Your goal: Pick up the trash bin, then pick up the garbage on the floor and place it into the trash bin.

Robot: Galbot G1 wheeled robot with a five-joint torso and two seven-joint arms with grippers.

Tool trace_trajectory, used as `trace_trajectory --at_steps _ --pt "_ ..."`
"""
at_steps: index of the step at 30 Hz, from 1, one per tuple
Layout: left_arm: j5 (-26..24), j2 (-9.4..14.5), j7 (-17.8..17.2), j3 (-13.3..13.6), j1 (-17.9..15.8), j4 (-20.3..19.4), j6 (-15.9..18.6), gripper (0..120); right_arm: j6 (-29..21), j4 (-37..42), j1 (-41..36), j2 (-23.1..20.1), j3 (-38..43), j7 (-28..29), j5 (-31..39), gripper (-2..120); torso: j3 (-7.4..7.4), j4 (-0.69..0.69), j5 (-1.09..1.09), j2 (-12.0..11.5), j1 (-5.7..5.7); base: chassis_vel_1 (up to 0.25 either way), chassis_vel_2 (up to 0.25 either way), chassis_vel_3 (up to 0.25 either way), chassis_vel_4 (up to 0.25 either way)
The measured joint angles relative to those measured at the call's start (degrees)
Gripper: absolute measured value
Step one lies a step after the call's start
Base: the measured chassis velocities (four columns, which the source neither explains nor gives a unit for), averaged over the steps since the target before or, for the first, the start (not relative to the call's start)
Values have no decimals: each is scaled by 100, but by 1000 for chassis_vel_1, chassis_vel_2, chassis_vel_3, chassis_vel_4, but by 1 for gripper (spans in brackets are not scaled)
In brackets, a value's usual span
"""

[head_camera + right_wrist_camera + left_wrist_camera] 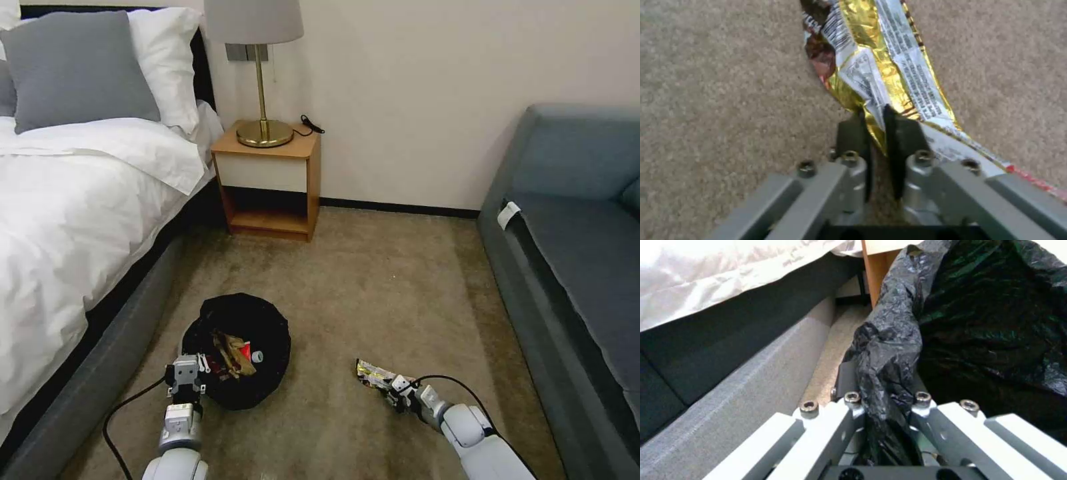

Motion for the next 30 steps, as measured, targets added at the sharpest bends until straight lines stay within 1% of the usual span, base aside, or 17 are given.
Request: trace_trajectory --at_steps 2,20,30 --pt "-15 8 6 -4 -9 7 0 4 12 -34 19 15 0 -2 -13 0 0 0 -1 0 0 0 0 0 0" --pt "-83 45 29 -15 -40 26 -5 4 131 -40 7 58 115 -64 -45 0 1 -1 1 0 0 0 0 0 0" --pt "-119 62 31 -24 -31 25 -26 4 220 418 -206 45 218 -124 64 0 1 -3 -2 0 0 0 0 0 0"
